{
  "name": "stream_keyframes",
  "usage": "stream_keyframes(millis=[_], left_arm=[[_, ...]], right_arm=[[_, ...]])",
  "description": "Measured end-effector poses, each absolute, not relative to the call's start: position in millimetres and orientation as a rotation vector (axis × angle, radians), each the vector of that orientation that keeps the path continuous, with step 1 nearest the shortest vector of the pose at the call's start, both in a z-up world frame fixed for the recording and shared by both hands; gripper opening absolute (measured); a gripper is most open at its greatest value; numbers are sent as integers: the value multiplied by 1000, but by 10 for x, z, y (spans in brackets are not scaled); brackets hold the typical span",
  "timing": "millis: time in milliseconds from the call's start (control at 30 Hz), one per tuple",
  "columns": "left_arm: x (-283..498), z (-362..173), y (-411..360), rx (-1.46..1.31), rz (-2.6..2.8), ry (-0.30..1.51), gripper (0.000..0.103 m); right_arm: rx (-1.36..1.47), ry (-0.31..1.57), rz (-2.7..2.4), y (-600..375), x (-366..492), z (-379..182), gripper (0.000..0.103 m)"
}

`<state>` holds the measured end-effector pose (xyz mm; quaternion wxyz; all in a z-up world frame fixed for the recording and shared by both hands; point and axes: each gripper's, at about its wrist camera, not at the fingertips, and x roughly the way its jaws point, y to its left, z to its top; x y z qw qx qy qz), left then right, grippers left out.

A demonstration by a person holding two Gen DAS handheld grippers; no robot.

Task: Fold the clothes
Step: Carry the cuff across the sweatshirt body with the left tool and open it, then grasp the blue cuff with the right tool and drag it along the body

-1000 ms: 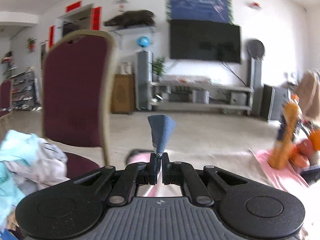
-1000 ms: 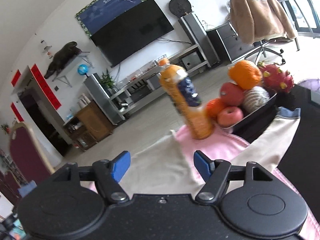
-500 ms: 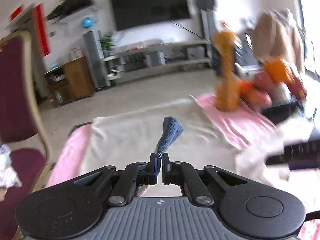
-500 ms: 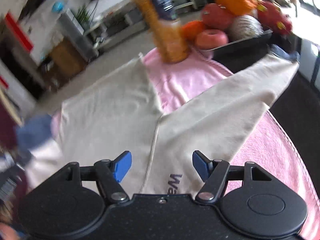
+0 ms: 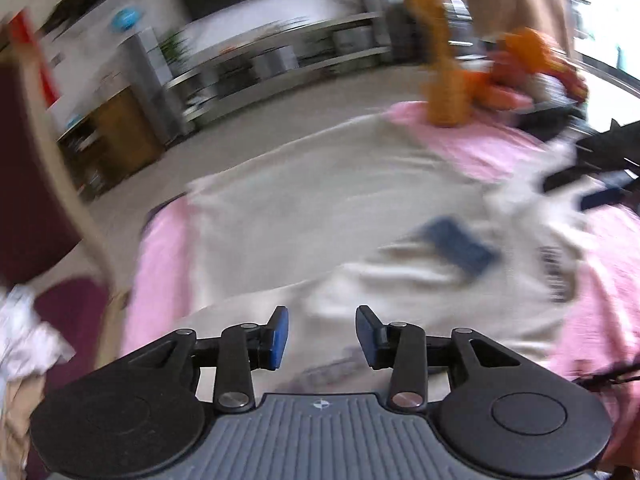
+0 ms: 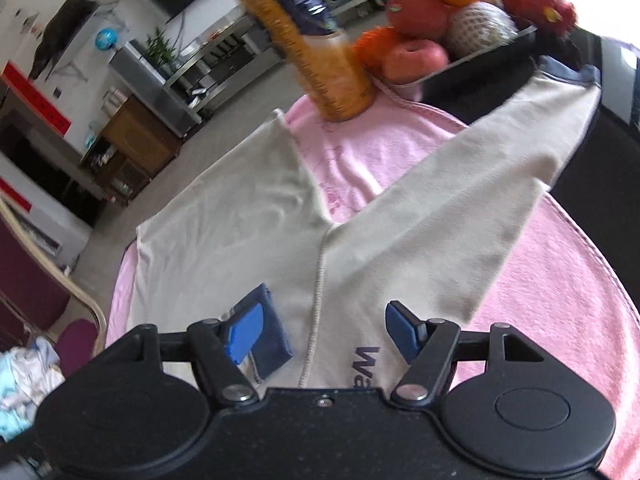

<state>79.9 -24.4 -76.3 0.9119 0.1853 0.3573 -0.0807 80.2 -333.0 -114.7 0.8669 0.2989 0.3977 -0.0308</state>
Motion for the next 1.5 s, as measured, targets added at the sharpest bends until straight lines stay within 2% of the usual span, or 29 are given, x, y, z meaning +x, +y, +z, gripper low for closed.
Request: stream_keyframes(millis=[67, 100, 167, 233, 300, 400, 500, 633, 833, 867, 900, 967, 1000, 1333, 1500], left_arm=[[930, -798, 116, 336, -74, 752, 38], [987, -825, 278, 306, -36, 758, 38], [1042, -905, 550, 245, 31, 758, 38], [1067, -1004, 753, 179, 82, 768, 38], [1105, -1118, 876, 105, 111, 806, 31], [1162, -1187, 889, 80, 106, 847, 32], [1215, -1265, 750, 176, 129, 866, 31], [1309, -1528, 670, 252, 137, 1003, 33], [1191, -1457, 717, 231, 138, 963, 34], [1178, -1431, 723, 226, 137, 944, 34], [1163, -1401, 730, 220, 137, 924, 34], [1130, -1332, 747, 207, 137, 882, 34], [1113, -1297, 756, 200, 137, 861, 34], [1007, -1015, 978, 84, 182, 762, 35], [984, -970, 1104, 38, 213, 764, 35]], right_arm=[[576, 841, -41, -3196, 898, -1155, 61], [548, 853, -18, -3118, 961, -1169, 50], [516, 894, 20, -2984, 1075, -1233, 41], [508, 942, 39, -2877, 1175, -1317, 35], [506, 976, 28, -2814, 1241, -1397, 35], [500, 1008, -3, -2767, 1325, -1499, 35], [503, 1017, -20, -2742, 1355, -1571, 34], [427, 1006, -17, -2614, 1358, -1587, 33], [380, 964, -8, -2503, 1330, -1605, 34], [357, 956, -10, -2478, 1318, -1600, 32], [327, 946, -13, -2450, 1304, -1587, 22], [267, 927, -19, -2395, 1277, -1562, 9], [237, 917, -22, -2368, 1264, -1549, 6], [209, 641, 48, -2234, 794, -937, 5], [277, 561, 34, -2375, 584, -709, 5]])
